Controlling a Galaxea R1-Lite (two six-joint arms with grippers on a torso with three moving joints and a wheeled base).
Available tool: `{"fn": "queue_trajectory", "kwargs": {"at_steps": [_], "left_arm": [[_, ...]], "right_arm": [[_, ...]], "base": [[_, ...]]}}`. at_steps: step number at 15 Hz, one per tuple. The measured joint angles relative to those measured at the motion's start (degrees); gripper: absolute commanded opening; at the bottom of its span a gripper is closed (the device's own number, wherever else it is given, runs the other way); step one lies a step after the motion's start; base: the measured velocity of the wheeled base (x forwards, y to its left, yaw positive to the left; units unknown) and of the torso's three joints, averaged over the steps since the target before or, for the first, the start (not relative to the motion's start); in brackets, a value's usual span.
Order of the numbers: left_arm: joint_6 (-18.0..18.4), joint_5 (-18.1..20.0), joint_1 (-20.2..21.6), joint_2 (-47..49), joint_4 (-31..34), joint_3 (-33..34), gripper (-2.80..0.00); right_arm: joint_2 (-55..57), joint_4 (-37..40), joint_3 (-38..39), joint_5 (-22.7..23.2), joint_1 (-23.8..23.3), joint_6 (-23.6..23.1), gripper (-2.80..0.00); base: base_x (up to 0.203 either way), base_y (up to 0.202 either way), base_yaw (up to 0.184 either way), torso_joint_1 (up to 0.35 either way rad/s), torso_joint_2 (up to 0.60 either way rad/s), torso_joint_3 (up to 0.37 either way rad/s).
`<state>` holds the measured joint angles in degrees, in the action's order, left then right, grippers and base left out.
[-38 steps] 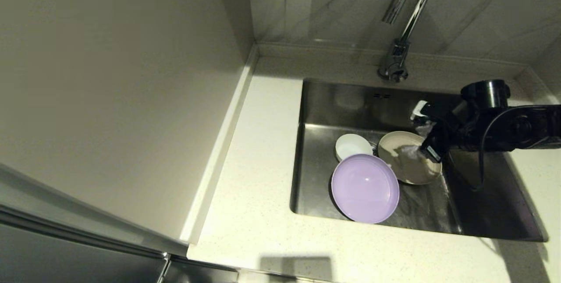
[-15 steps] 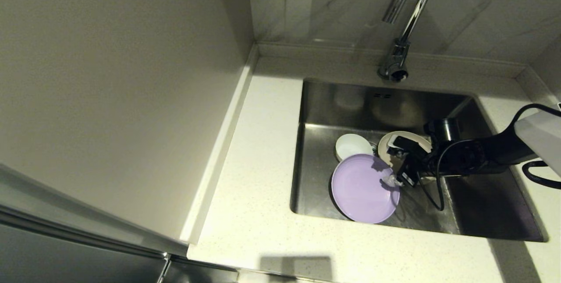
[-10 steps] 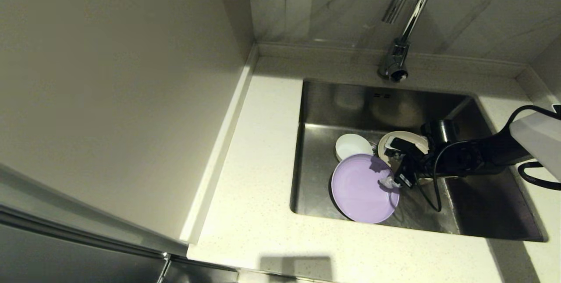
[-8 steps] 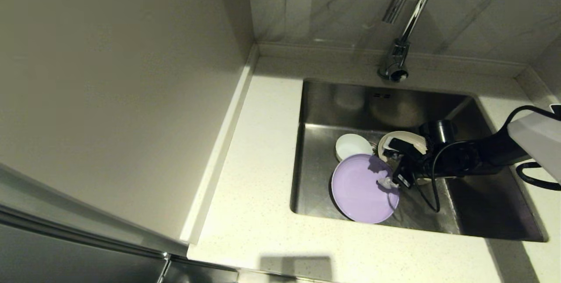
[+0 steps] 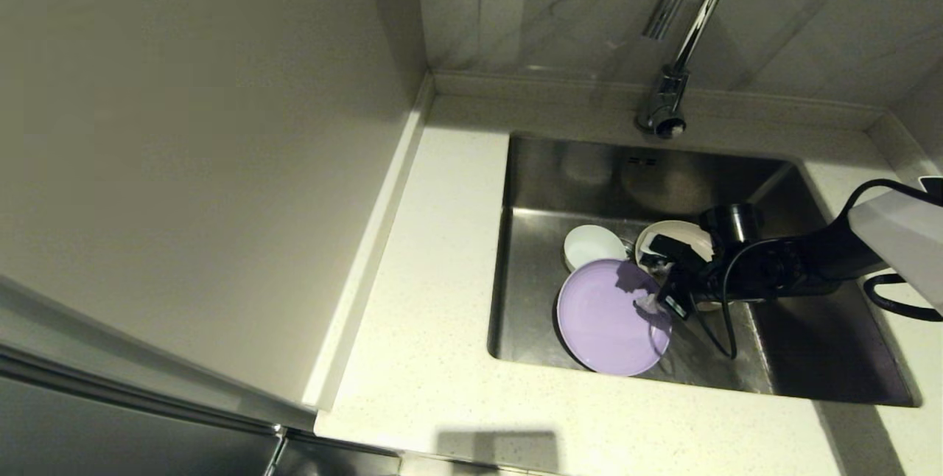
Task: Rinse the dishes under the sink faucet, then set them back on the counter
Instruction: Put a bowl back to the table from the sink
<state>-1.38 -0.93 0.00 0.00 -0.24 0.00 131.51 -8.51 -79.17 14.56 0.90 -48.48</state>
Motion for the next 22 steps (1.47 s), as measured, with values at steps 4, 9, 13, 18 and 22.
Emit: {"fn": "queue_trajectory", "kwargs": {"at_steps": [4,9,13,18,22], "left_arm": [[0.01,-0.04,0.0,0.0,0.0,0.0,-2.8],[0.0,-0.01,-0.02,0.0,0.0,0.0,-2.8],[0.0,-0.04,0.0,0.0,0.02,0.0,-2.8],[-0.02,-0.01,0.0,0.0,0.0,0.0,-2.8],[0.01,0.0,0.0,0.0,0.0,0.0,-2.8]], "right_arm": [[0.15,-0.06,0.04,0.05,-0.06,0.06,-2.8],[0.25,-1.83,-0.26,-0.07,-0.61,1.88,-2.8],[-0.31,-3.04,-0.32,0.0,-1.81,2.04,-2.8],[-3.14,-3.15,-0.29,0.35,-4.27,2.18,-2.8],[-7.18,-3.01,2.29,1.7,-6.82,2.26,-2.8]], "base": [[0.0,0.0,0.0,0.0,0.0,0.0],[0.0,0.0,0.0,0.0,0.0,0.0],[0.0,0.0,0.0,0.0,0.0,0.0],[0.0,0.0,0.0,0.0,0.0,0.0],[0.0,0.0,0.0,0.0,0.0,0.0]]}}
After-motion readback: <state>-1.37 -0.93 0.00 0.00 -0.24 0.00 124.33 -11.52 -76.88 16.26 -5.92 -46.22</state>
